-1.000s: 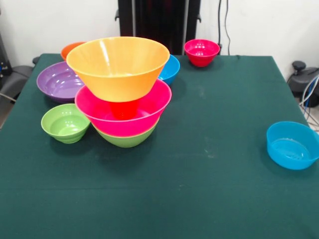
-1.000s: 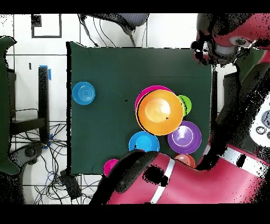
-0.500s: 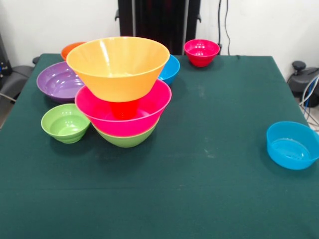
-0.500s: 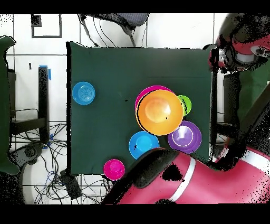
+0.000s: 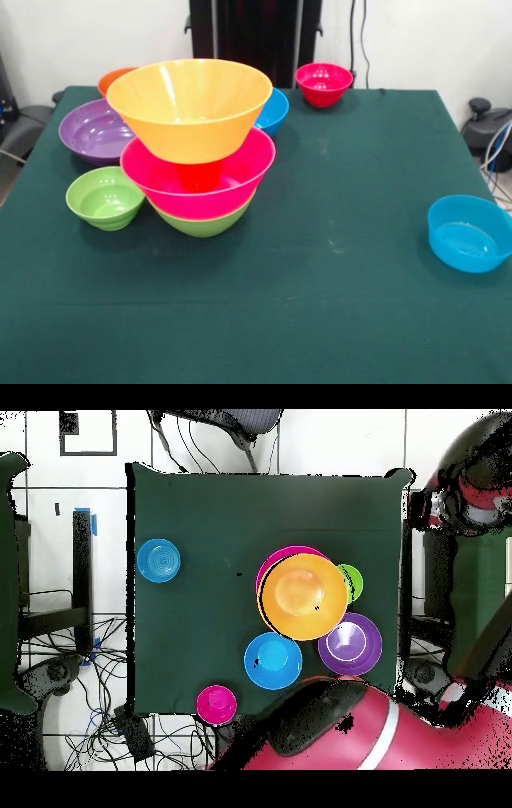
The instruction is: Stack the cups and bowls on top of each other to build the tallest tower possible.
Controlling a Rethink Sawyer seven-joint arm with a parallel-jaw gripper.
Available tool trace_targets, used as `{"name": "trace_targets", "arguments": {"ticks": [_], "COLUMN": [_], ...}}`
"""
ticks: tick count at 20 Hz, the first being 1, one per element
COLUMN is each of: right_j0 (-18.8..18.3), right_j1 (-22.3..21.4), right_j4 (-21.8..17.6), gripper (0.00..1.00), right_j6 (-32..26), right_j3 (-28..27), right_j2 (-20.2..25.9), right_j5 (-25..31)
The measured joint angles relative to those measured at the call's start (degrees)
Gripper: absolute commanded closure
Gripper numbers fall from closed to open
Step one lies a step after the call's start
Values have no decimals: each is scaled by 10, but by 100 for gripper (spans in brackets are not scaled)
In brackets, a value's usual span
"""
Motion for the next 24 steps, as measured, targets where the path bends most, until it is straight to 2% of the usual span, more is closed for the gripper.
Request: {"name": "trace_targets", "arguments": {"ticks": [5, 24], "right_j0": [-18, -122], "right_j1": [-33, -166], "right_j4": [5, 6], "gripper": [0, 0], "right_j6": [0, 0], "right_j3": [83, 384], "right_j2": [8, 69], "right_j5": [-28, -41]}}
